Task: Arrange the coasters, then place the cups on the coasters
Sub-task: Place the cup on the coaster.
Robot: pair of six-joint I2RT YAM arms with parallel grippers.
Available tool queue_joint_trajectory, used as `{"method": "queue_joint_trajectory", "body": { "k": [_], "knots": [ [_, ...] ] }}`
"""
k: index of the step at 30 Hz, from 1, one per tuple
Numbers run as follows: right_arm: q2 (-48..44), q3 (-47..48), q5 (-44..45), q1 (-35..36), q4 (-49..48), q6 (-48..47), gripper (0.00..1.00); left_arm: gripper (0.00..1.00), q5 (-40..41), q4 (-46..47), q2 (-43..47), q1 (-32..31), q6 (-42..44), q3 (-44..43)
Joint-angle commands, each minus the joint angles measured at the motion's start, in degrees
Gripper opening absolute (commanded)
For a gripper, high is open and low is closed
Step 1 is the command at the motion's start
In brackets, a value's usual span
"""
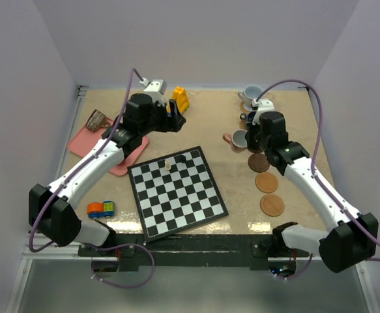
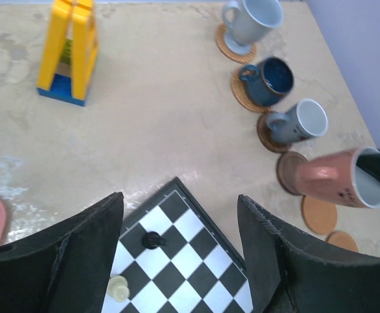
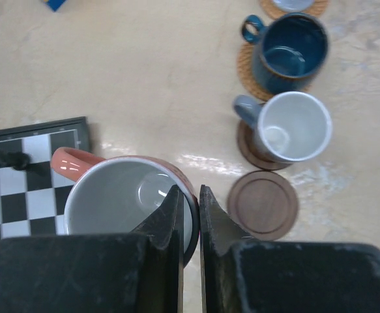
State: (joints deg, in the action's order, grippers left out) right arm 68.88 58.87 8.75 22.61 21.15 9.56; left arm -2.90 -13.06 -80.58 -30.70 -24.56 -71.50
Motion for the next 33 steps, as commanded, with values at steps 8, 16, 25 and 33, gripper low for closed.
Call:
{"method": "queue_joint_trajectory", "body": {
  "k": [8, 16, 25, 33],
  "knots": [
    [-7.4, -7.1, -8.7, -13.5, -8.0, -18.9, 0.0, 0.75, -5.1, 3.1, 1.2, 8.5, 0.5, 1.5],
    [-4.4, -7.5, -19.5, -20.9, -7.3, -28.4, 0.0, 0.75, -11.2, 4.4, 1.1, 14.3, 1.3, 3.8],
    [-0.4, -8.2, -23.5, -24.0, -8.1, -32.8, 0.0, 0.75, -13.3, 5.8, 0.2, 15.4, 2.1, 4.0],
    [2.7, -10.2, -25.0, -25.3, -11.5, -33.4, 0.0, 0.75, -13.7, 6.5, 0.0, 15.7, 1.7, 4.4]
  ]
}}
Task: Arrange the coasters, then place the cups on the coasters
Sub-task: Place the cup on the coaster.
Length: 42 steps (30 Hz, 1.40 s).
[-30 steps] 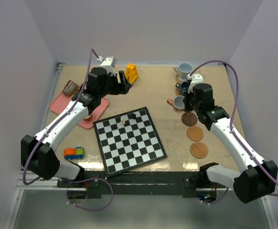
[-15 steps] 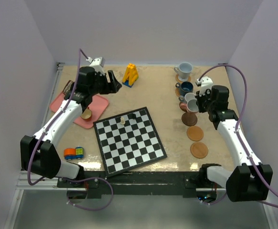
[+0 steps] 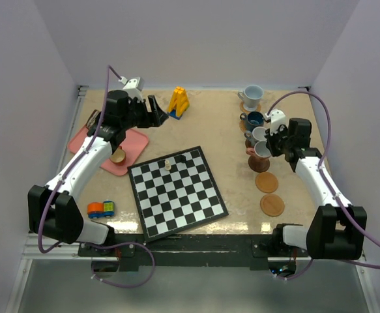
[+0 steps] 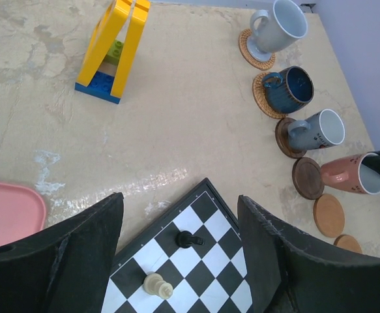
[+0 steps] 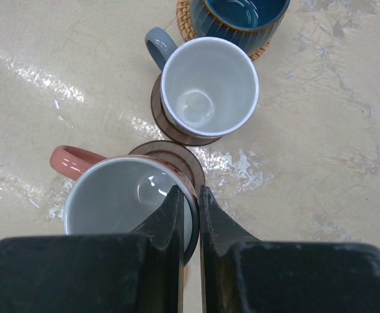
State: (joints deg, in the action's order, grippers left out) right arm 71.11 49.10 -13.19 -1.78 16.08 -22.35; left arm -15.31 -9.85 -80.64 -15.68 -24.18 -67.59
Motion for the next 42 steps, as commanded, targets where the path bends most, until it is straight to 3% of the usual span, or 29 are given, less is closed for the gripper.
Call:
{"method": "queue_joint_trajectory", "body": {
  "k": [1, 13, 23, 33, 42],
  "knots": [
    [1.2, -0.5, -3.7, -1.1, -6.8, -1.6, 0.0, 0.75, -1.2, 3.3, 0.1, 0.7, 1.3, 0.6],
    [4.4, -1.7, -6.8, -2.3, -10.0, -1.1, 0.0, 0.75, -0.9, 3.9, 0.6, 0.7, 1.2, 1.2],
    [2.1, -0.9, -0.7, -2.6, -9.9, 3.4, 0.0, 0.75, -1.8, 4.4, -0.4, 0.7, 0.6, 1.6],
    [6.1, 4.9, -1.1, -2.6, -6.4, 8.0, 0.0, 0.75, -1.8, 6.2, -1.0, 0.7, -0.4, 2.3],
    [7.7, 6.0, 1.1, -2.6, -0.8, 3.3, 0.0, 0.75, -1.7, 7.6, -1.7, 0.7, -1.5, 2.7]
  ]
}}
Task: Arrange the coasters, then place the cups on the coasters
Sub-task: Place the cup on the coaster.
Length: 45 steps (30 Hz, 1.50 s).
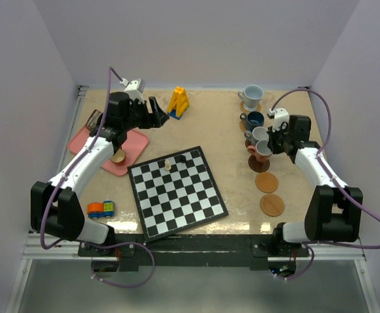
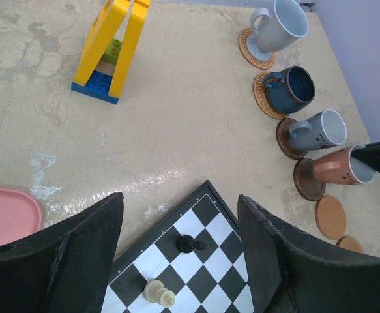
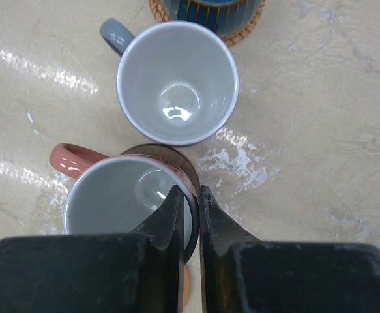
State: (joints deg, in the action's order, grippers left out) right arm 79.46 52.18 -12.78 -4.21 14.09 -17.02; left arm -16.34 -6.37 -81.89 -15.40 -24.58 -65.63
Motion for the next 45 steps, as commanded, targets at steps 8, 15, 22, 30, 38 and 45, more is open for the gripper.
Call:
{"method": "queue_joint_trajectory", "body": {
  "k": [8, 15, 22, 30, 38, 45],
  "knots": [
    [0.8, 3.5, -1.0, -0.2, 2.1, -2.9, 0.0, 0.75, -0.9, 5.1, -1.2, 0.5, -2.0, 1.4],
    [1.7, 3.6, -2.4, -0.2, 2.0, -3.9, 0.0, 0.75, -0.5, 5.5, -1.2, 0.5, -2.6, 1.6],
    [1.9, 3.5, -3.5, -0.2, 1.7, -4.4, 0.0, 0.75, -0.3, 5.5, -1.4, 0.5, -2.6, 1.5],
    [3.5, 3.6, -3.2, -0.1, 1.4, -4.5, 0.0, 0.75, -0.2, 5.4, -1.7, 0.5, -2.6, 1.2],
    [3.4, 3.5, -2.5, -0.1, 1.1, -4.3, 0.09, 0.75, 0.3, 5.4, -1.6, 0.5, -2.7, 1.3],
    [2.1, 3.0, -1.6, -0.1, 0.8, -4.0, 0.38, 0.76, 0.4, 5.4, -1.8, 0.5, -2.8, 1.0]
  ]
}}
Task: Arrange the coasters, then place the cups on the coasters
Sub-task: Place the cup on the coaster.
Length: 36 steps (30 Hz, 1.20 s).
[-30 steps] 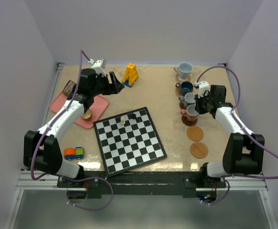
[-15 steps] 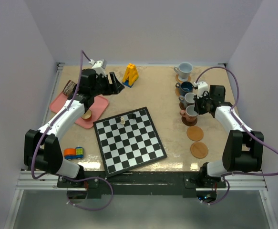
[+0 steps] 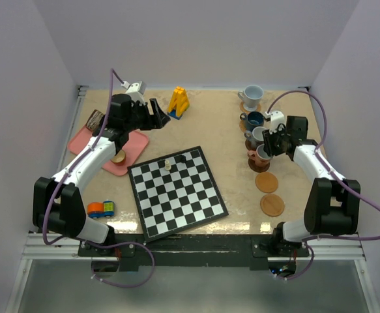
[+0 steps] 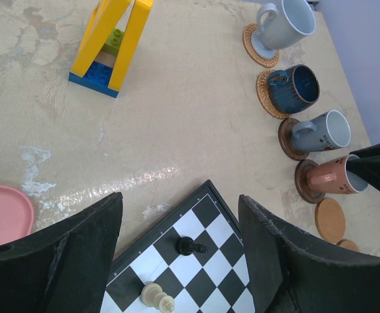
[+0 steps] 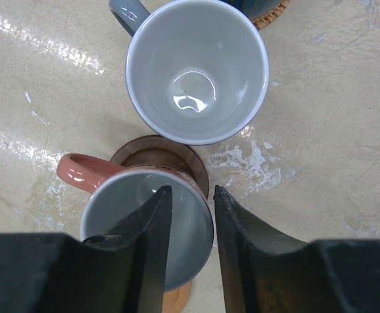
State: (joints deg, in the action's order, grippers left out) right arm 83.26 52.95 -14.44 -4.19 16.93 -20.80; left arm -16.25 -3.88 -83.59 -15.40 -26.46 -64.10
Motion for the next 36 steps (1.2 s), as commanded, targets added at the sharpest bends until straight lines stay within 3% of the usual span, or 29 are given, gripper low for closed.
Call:
{"method": "queue_joint_trajectory", "body": {
  "k": [1, 13, 25, 31, 33, 36],
  "knots": [
    [-1.8, 2.2, 0.1, -0.1, -2.2, -0.2, 0.39, 0.76, 0.3, 2.9, -0.1, 0.5, -0.9, -0.5],
    [-6.9, 1.1, 1.8, -0.2, -1.4, 0.1, 0.56, 0.76, 0.2, 3.0, -0.8, 0.5, -0.9, -1.0],
    [-9.1, 5.6, 3.5, -0.1, 2.9, 5.2, 0.57, 0.76, -0.2, 2.7, -0.9, 0.5, -0.5, -1.6],
    [-9.4, 10.8, -4.2, 0.0, 5.5, 11.7, 0.57, 0.76, 1.8, 2.9, 1.1, 0.4, 0.2, -0.4],
    [-8.7, 11.3, -6.7, 1.5, 5.8, 14.2, 0.57, 0.76, 2.6, 2.9, 1.9, 0.4, 0.4, 0.4],
    [-6.2, 12.3, -3.2, 8.0, 8.6, 14.9, 0.56, 0.76, 3.2, 2.7, 3.0, 0.4, 0.7, 1.2]
  ]
}}
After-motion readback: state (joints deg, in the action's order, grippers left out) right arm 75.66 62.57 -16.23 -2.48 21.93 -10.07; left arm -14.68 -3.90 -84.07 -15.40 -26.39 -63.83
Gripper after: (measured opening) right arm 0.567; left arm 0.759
